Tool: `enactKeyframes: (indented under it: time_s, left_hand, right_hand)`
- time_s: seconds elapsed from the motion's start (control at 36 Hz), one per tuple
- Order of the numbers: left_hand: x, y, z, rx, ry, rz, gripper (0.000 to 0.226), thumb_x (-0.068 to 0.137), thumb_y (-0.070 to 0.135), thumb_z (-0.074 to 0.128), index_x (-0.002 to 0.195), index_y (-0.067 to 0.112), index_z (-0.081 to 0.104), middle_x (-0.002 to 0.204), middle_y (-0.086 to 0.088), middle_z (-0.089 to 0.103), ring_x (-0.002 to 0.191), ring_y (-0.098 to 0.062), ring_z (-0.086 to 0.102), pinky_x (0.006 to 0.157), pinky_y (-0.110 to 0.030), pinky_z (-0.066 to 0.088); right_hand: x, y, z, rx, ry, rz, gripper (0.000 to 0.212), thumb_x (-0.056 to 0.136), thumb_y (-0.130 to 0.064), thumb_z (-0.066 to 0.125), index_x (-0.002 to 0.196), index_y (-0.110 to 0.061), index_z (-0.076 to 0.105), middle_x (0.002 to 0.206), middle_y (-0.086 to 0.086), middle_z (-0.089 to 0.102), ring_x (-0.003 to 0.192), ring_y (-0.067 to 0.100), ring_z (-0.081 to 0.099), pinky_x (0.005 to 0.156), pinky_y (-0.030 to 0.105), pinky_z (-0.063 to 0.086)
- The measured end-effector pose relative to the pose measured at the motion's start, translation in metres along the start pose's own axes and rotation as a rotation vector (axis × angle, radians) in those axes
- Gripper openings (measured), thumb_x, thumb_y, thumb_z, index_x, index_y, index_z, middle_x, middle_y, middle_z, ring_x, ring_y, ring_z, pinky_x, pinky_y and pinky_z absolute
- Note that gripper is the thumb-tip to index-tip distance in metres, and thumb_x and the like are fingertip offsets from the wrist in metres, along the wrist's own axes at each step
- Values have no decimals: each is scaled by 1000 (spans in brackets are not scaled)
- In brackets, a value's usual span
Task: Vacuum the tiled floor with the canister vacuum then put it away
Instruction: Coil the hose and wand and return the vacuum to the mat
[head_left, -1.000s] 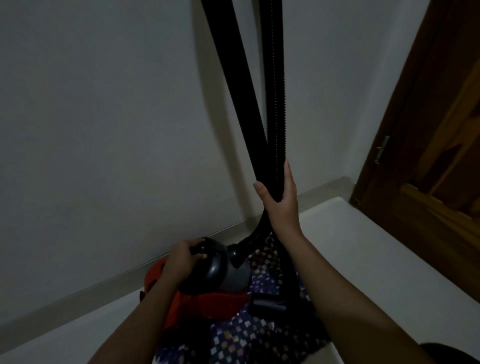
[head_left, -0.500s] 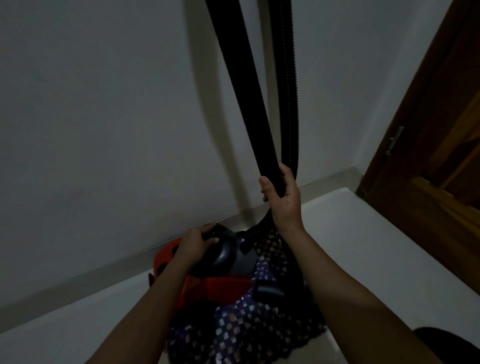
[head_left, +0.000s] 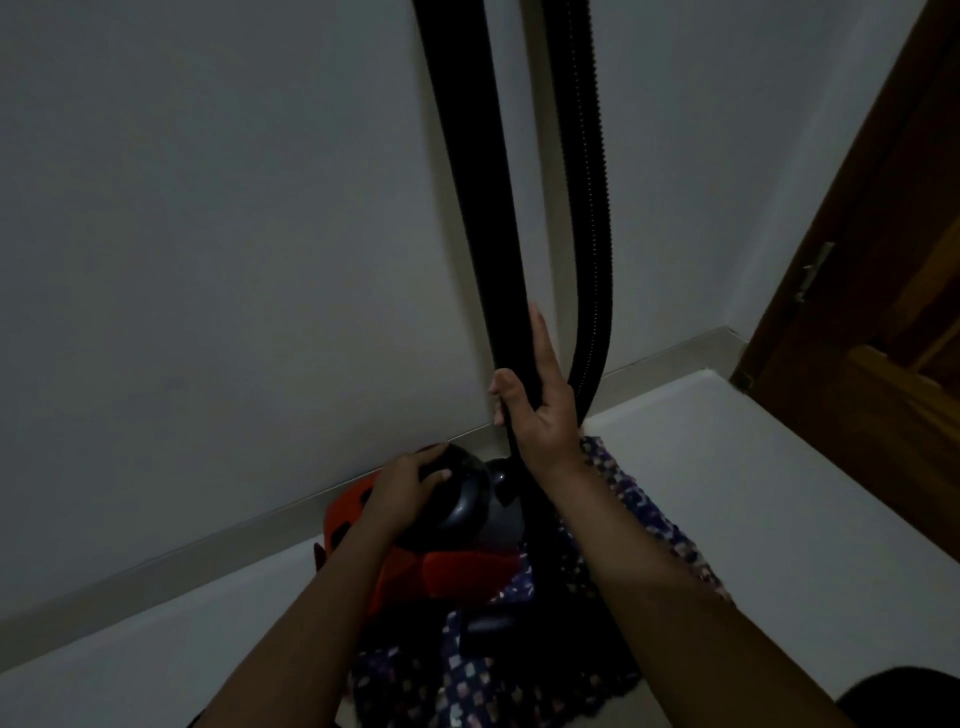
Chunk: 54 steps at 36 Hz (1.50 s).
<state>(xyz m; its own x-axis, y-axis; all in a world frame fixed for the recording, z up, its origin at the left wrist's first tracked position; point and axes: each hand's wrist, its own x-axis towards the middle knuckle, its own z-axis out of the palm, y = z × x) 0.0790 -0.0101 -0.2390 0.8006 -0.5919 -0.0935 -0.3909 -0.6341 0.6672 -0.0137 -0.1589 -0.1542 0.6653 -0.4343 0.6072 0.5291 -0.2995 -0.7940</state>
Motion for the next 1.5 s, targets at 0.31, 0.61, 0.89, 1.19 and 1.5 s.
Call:
enactKeyframes:
  time_s: [0.31, 0.61, 0.89, 1.19, 1.5]
  left_hand:
    - [15, -5, 3, 36, -21, -51, 44, 88, 19, 62, 131, 18, 55, 135, -5, 57, 127, -22, 51, 106, -33, 39]
    - [13, -6, 6, 89, -21, -49, 45, 89, 23, 59, 134, 24, 52, 136, -5, 56, 126, -25, 52, 105, -38, 41]
    - [14, -4, 7, 49, -18, -72, 42, 87, 14, 61, 129, 15, 56, 130, -11, 61, 121, -27, 55, 103, -40, 42]
    - [9, -1, 6, 127, 3, -35, 40, 89, 18, 59, 128, 16, 56, 129, -13, 61, 120, -30, 55, 100, -37, 43]
    - [7, 2, 5, 125, 14, -51, 41, 89, 18, 59, 130, 13, 54, 131, -13, 60, 121, -29, 54, 101, -34, 42]
  right_hand:
    - [5, 10, -15, 39, -21, 47, 63, 89, -62, 46, 144, -44, 22, 67, -3, 56, 50, 6, 48, 51, 22, 47]
    - [3, 12, -11, -88, -6, -29, 59, 90, -63, 41, 142, -48, 18, 68, 7, 55, 51, 9, 49, 54, 30, 49]
    - [-3, 10, -12, -79, 36, -17, 58, 94, -38, 46, 144, -44, 19, 79, -11, 59, 58, 19, 53, 58, 24, 53]
    - [-8, 1, -14, -82, 36, -1, 56, 94, -30, 46, 144, -37, 19, 86, 14, 59, 62, 31, 50, 63, 27, 54]
    - [-10, 0, -15, -97, 42, -7, 56, 94, -30, 47, 143, -36, 21, 102, -16, 59, 71, 23, 54, 69, 21, 53]
